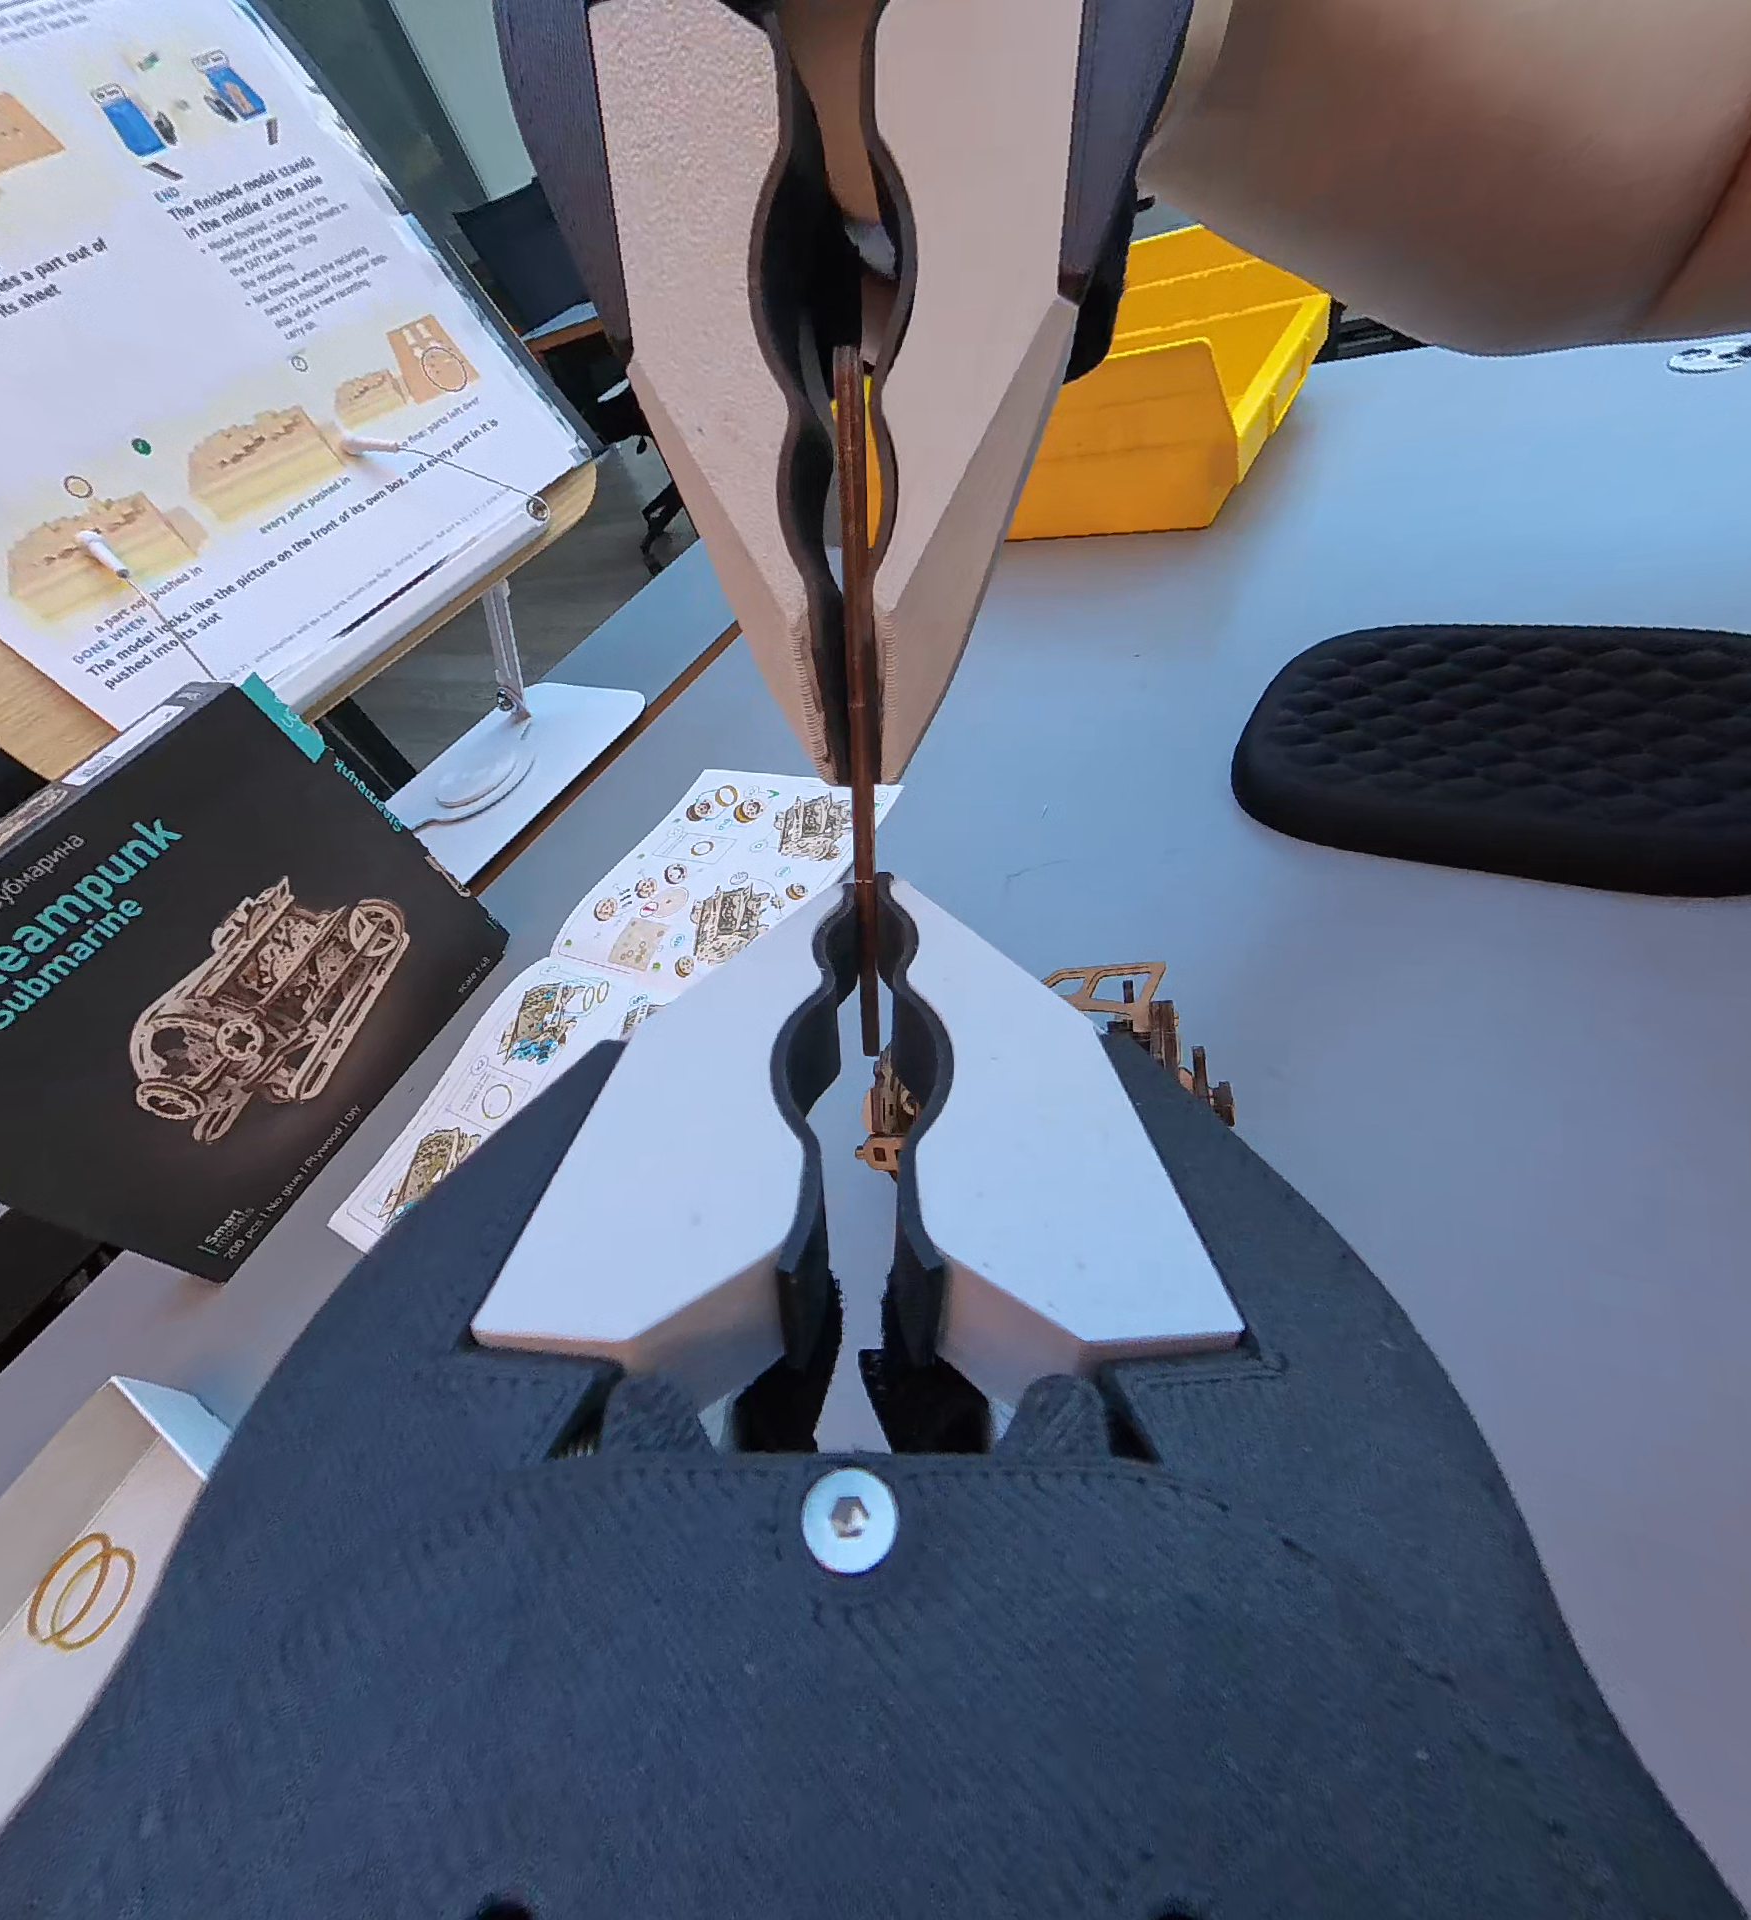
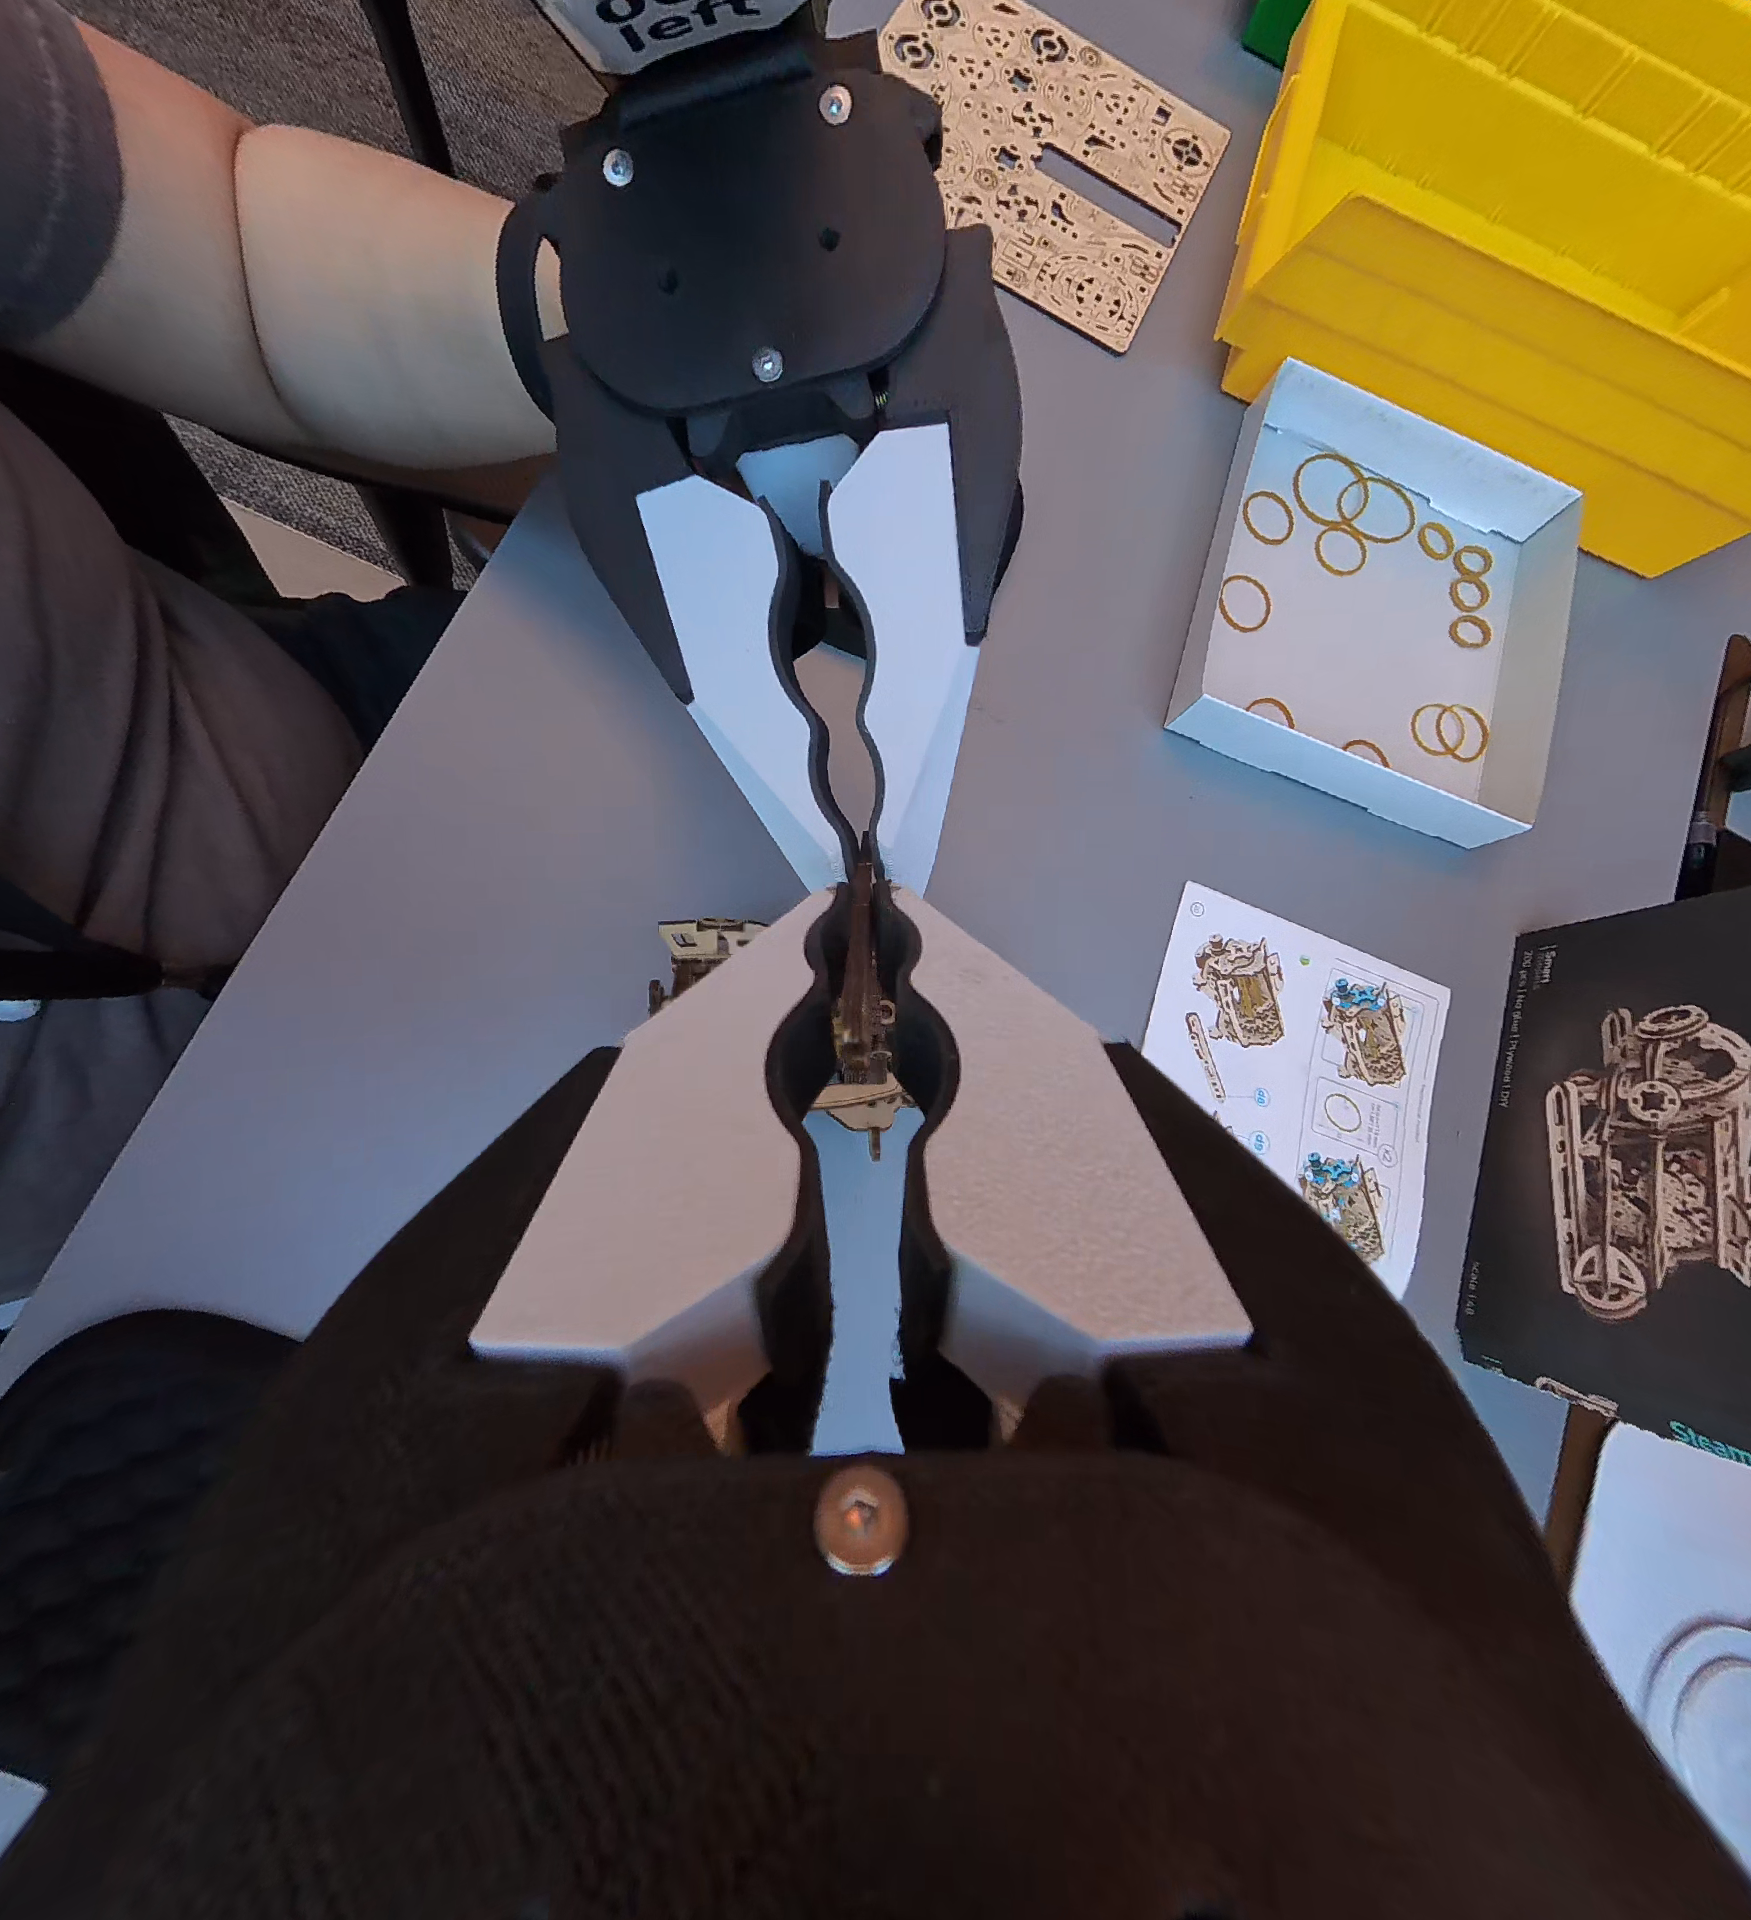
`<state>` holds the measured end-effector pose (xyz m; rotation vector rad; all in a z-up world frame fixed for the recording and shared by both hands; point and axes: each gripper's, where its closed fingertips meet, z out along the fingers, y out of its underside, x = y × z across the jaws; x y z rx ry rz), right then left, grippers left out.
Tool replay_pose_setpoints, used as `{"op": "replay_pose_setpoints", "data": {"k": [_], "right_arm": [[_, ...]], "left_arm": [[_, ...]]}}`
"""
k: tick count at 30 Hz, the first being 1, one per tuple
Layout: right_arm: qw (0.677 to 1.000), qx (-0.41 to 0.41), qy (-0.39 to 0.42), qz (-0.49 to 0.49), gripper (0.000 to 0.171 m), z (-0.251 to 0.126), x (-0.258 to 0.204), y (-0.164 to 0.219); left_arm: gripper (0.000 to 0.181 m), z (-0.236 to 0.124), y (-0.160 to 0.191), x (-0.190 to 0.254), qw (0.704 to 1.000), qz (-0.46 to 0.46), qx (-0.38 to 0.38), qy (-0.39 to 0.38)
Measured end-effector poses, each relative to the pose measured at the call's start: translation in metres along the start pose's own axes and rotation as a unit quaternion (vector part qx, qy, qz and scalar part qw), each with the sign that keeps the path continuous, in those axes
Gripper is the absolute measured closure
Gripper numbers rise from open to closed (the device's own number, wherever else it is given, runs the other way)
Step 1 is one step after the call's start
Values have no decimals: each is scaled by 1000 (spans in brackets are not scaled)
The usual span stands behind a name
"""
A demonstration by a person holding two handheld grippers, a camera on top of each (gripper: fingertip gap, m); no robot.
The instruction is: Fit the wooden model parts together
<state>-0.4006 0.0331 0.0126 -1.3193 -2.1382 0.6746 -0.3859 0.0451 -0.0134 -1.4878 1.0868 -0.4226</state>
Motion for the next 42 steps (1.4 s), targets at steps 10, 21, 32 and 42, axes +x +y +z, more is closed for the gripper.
{"op": "replay_pose_setpoints", "data": {"k": [10, 21, 32, 42], "right_arm": [[999, -35, 15, 24, 170, -9, -3, 13], [992, -118, -14, 38, 170, 21, -31, 52], [990, -133, -1, 39, 170, 36, -29, 64], [986, -163, 5, 27, 170, 41, -32, 71]], "left_arm": [[76, -11, 37, 13, 993, -107, 26, 48], [54, 31, 83, 31, 990, -97, -67, 77], [70, 44, 94, 47, 985, -90, -91, 118], [59, 50, 106, 54, 986, -55, -120, 105]]}}
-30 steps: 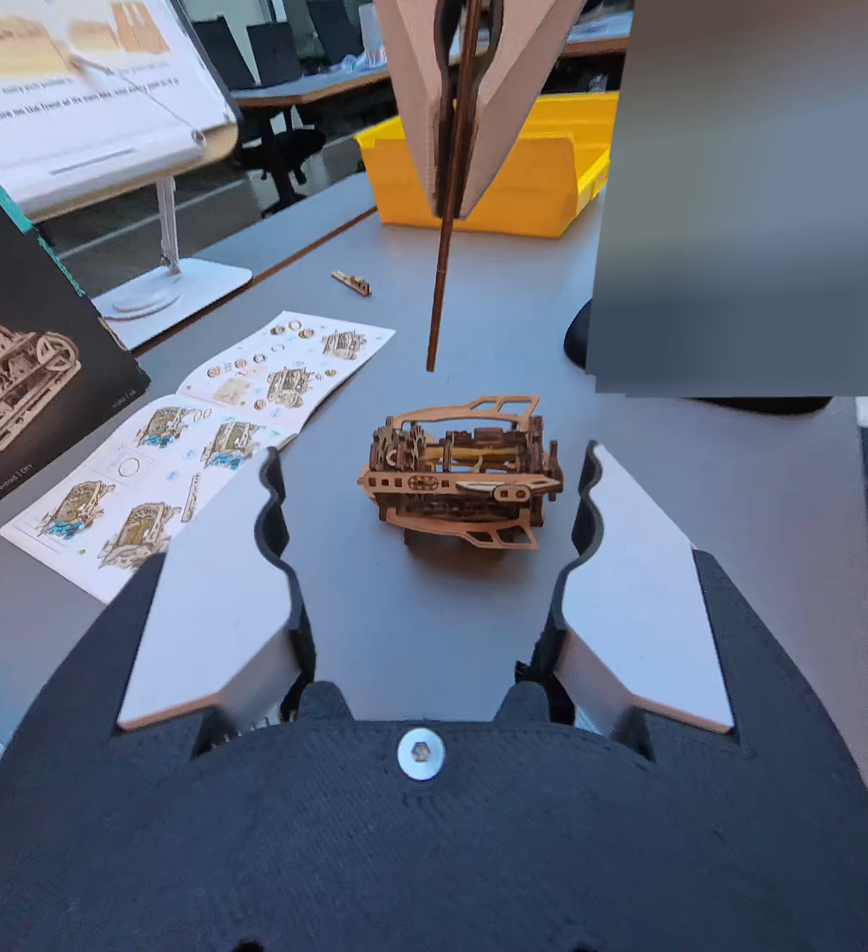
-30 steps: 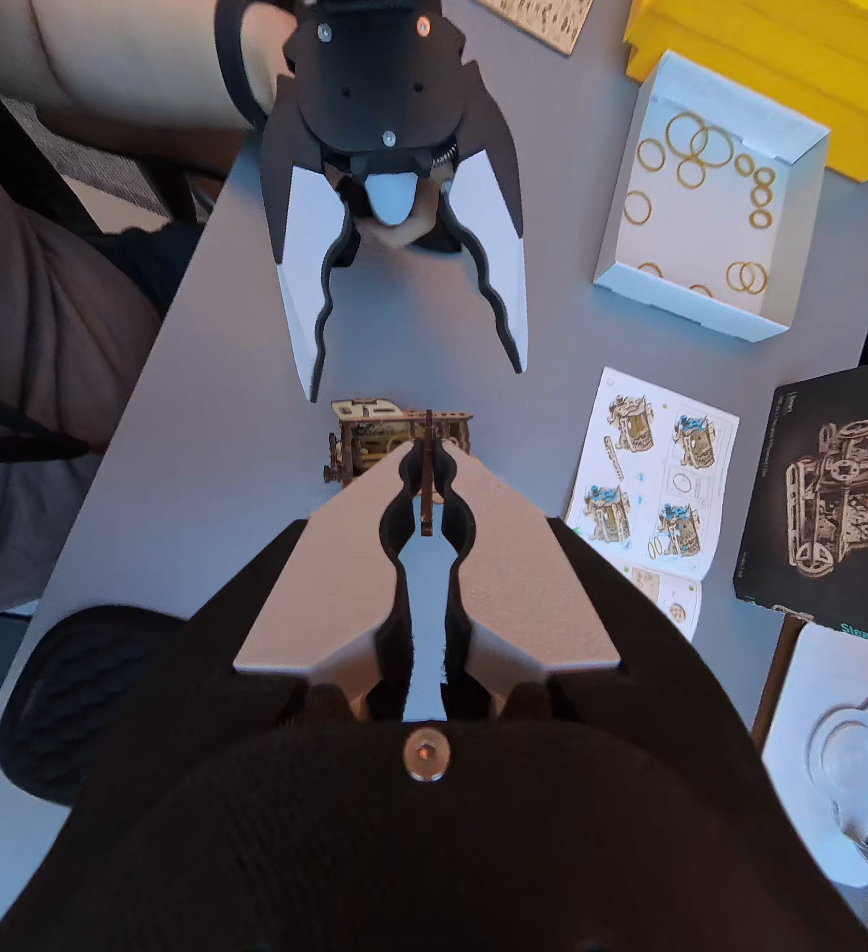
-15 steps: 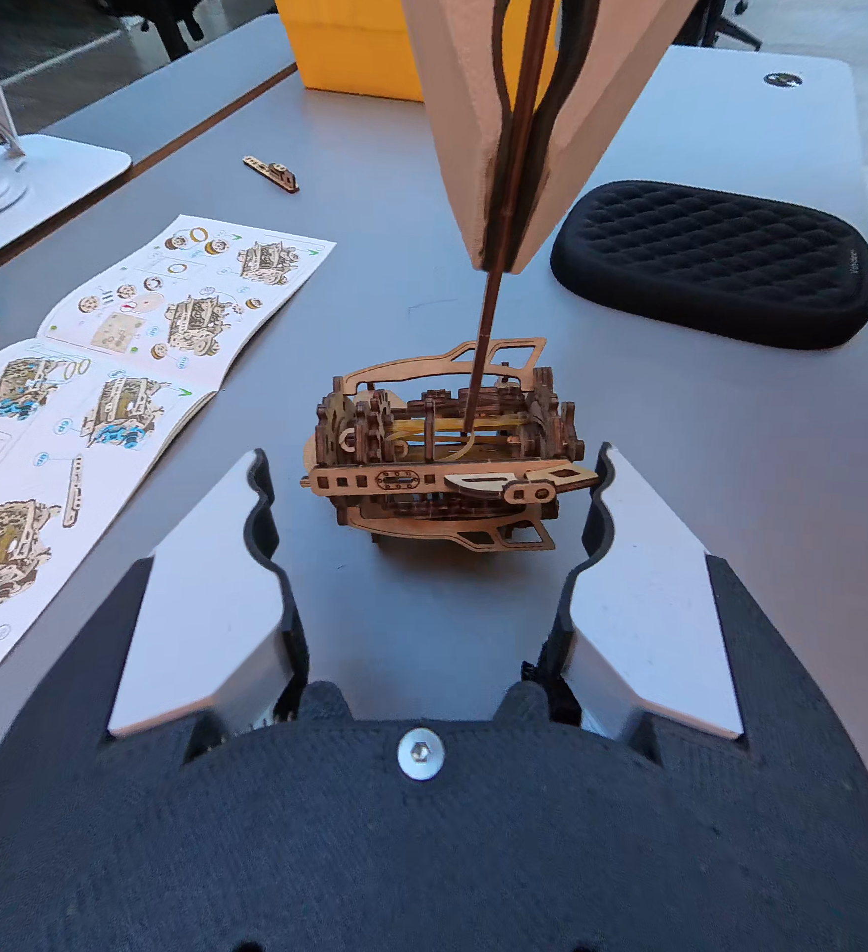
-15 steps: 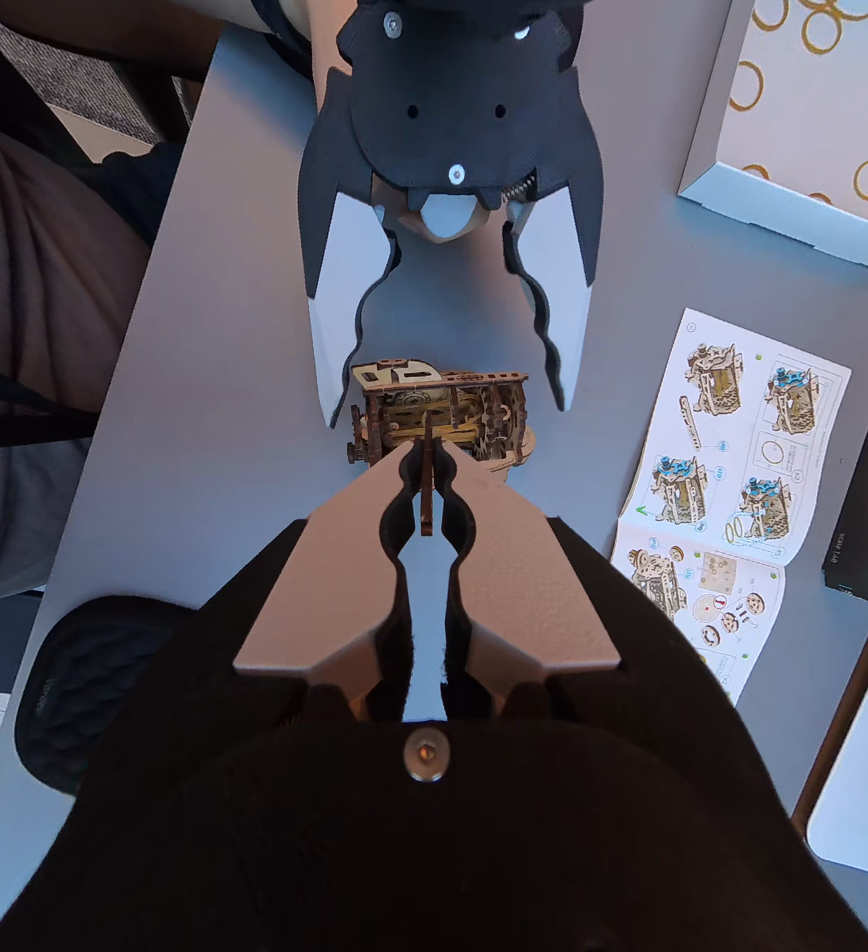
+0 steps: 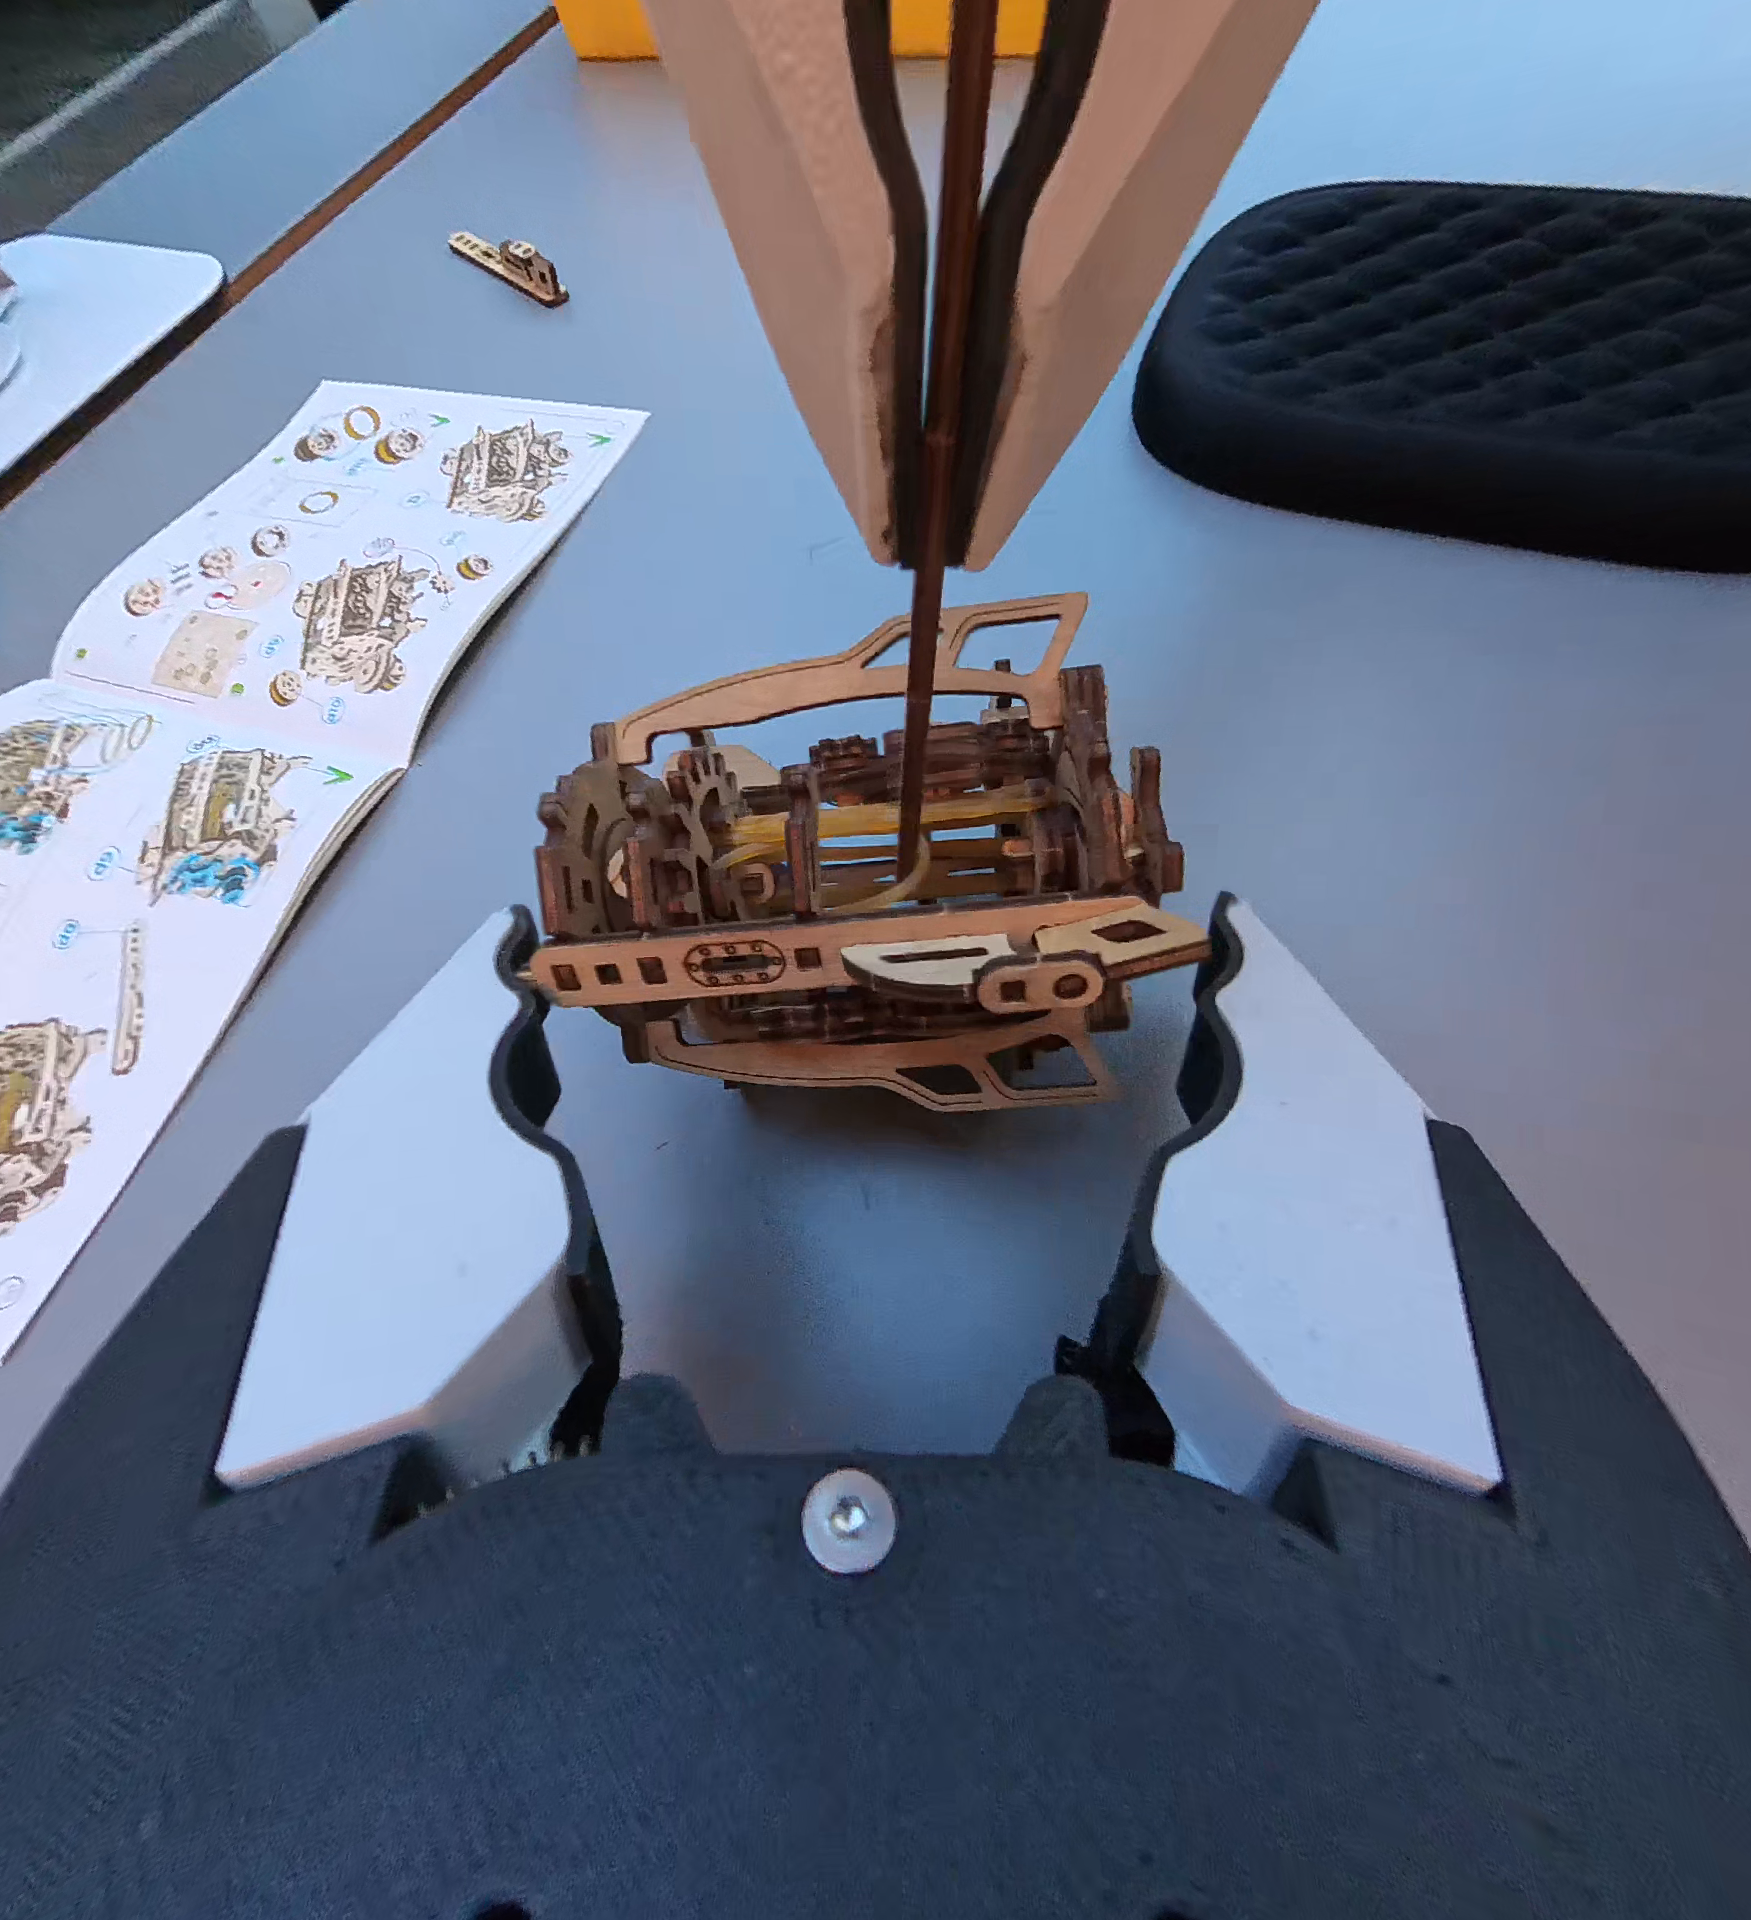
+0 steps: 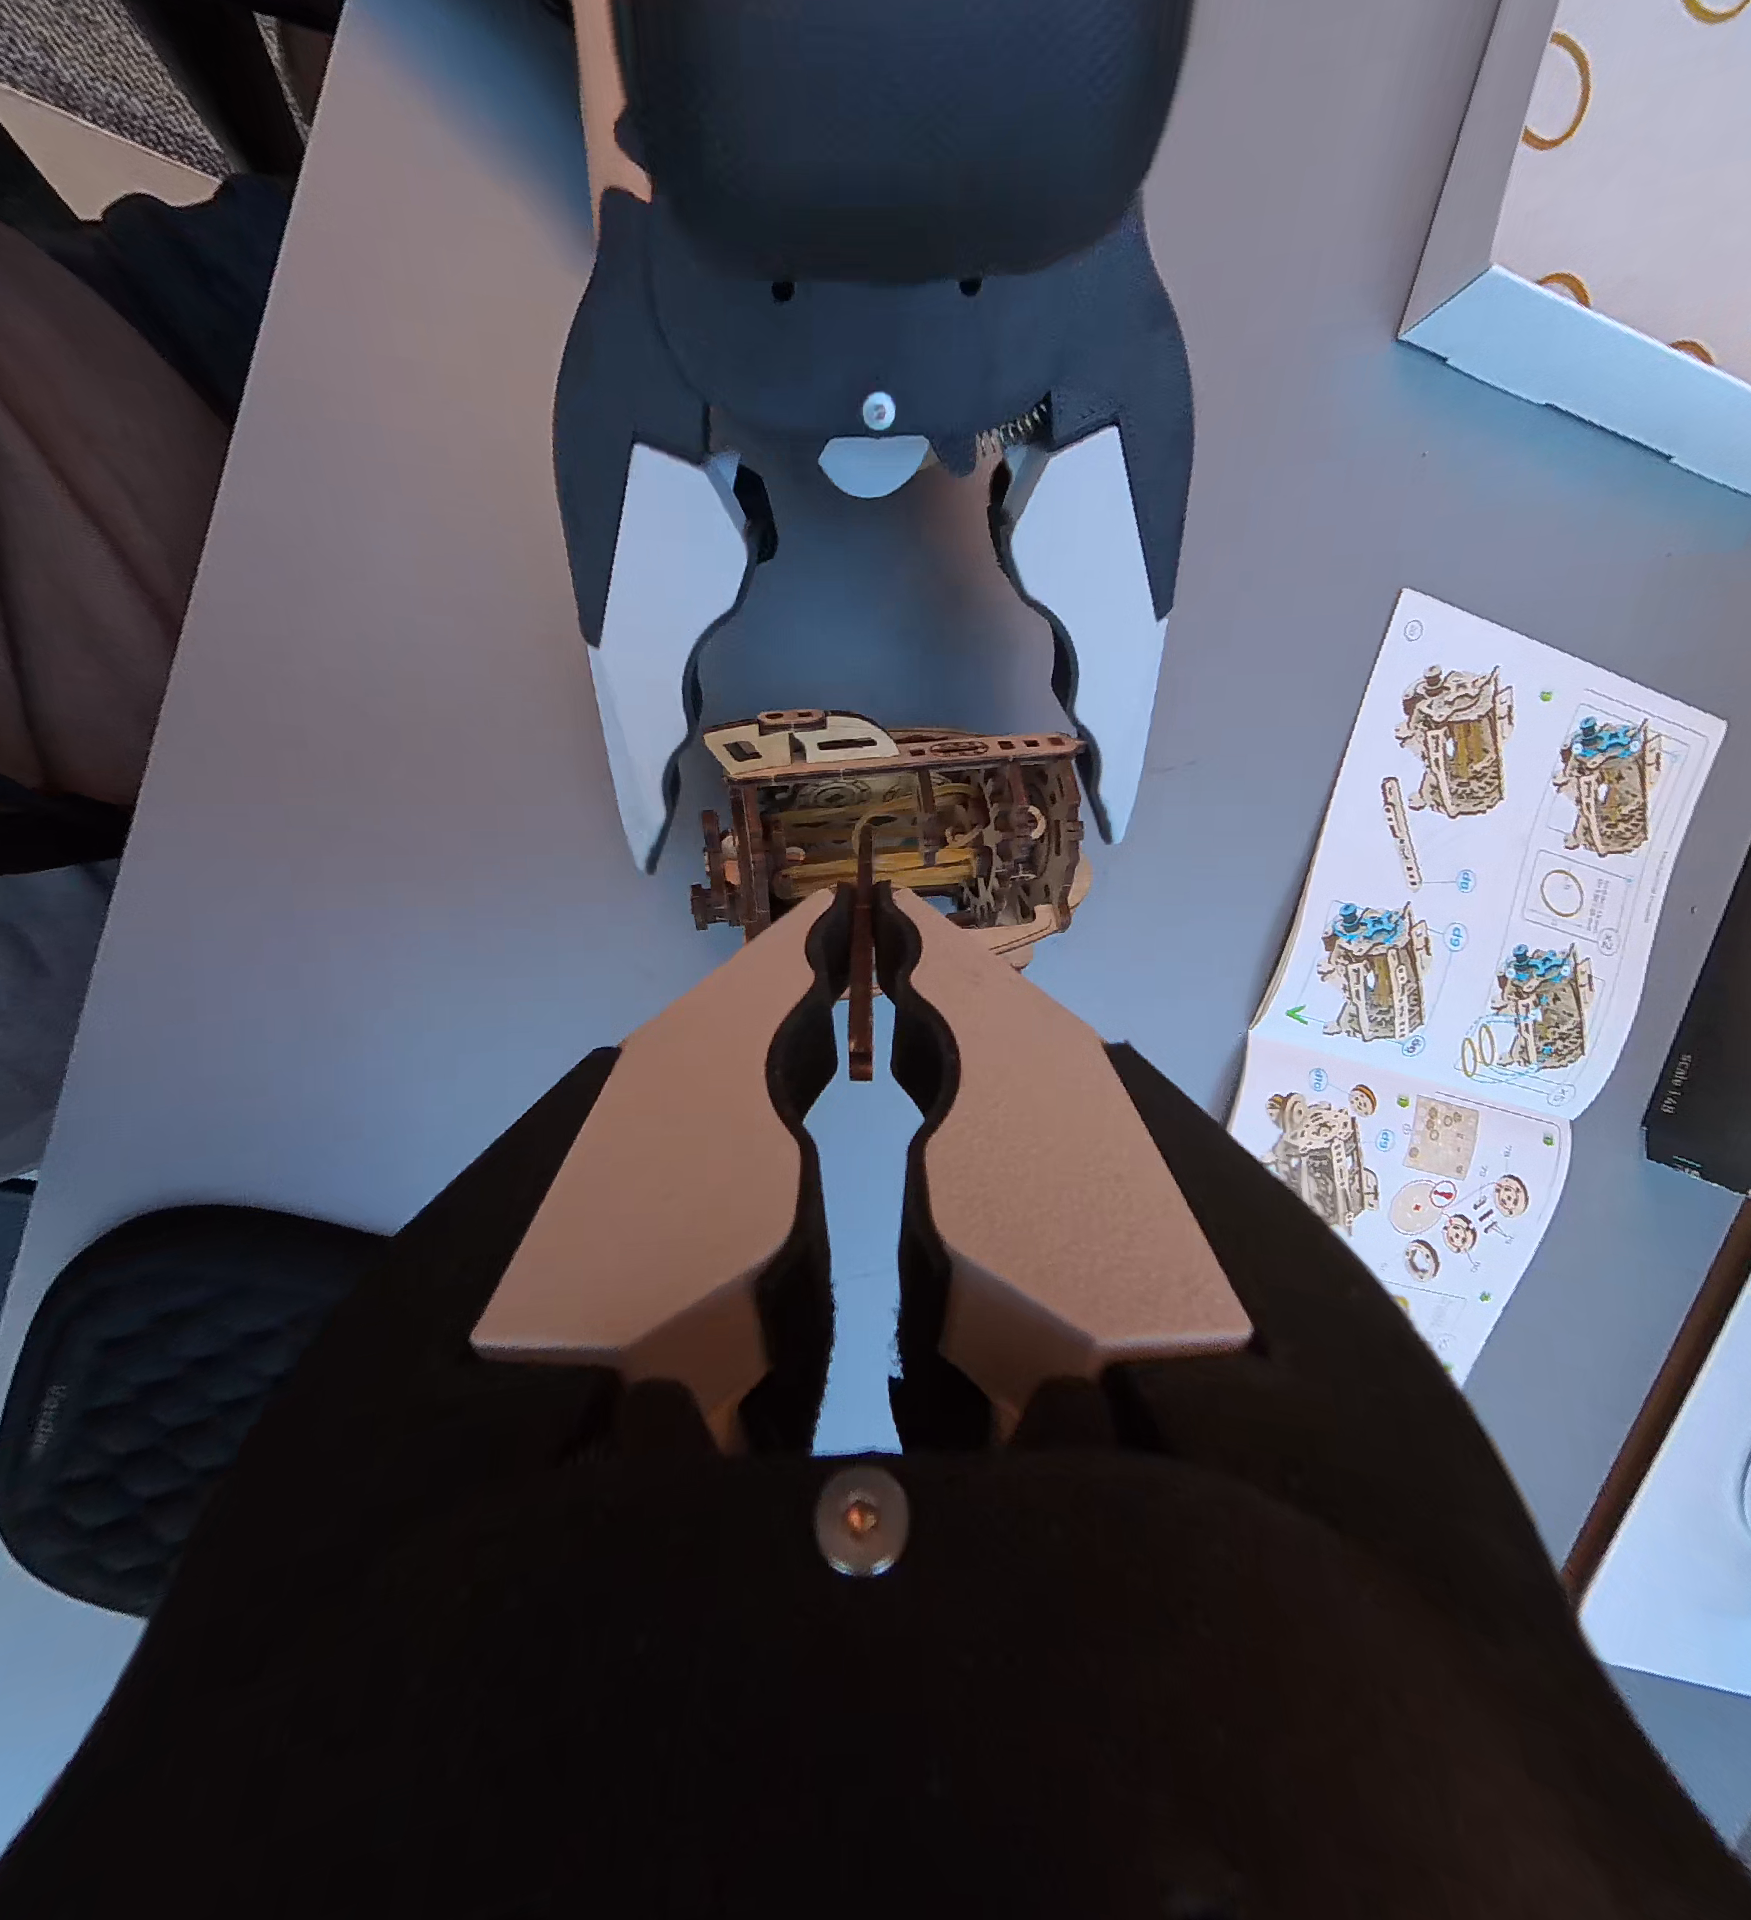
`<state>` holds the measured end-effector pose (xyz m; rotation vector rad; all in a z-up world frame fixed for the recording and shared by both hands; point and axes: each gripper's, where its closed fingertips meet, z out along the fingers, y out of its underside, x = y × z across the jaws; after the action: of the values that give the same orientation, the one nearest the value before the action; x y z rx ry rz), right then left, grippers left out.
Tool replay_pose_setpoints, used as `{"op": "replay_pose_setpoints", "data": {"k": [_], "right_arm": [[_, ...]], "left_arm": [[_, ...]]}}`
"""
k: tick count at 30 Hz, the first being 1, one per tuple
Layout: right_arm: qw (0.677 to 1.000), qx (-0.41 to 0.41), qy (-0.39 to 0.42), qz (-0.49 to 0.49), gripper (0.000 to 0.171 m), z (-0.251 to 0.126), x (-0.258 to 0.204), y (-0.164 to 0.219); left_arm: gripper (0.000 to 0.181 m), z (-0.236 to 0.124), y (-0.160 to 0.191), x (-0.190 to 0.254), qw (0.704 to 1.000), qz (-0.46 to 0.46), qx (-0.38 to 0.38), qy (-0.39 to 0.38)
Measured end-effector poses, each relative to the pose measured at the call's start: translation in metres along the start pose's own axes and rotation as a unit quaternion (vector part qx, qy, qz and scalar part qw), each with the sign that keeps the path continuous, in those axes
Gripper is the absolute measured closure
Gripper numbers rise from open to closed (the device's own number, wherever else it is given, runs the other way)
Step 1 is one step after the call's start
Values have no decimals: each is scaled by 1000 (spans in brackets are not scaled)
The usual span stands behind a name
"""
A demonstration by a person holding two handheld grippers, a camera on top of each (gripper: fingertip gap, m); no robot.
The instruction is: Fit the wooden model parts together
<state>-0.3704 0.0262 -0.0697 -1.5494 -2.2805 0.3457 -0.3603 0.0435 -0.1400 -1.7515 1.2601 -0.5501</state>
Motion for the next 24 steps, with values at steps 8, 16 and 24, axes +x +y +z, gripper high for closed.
{"op": "replay_pose_setpoints", "data": {"k": [8, 16, 24], "right_arm": [[1000, -12, -20, 1, 170, 1, -6, 1], [999, 0, -53, 3, 170, -2, -10, 2], [997, -19, -60, -33, 170, 0, -15, 5]], "left_arm": [[67, 1, -3, -3, 1000, 7, 6, -10], [67, 2, -2, -2, 1000, 7, 4, -5], [67, 3, -2, -1, 1000, 5, 3, -5]]}}
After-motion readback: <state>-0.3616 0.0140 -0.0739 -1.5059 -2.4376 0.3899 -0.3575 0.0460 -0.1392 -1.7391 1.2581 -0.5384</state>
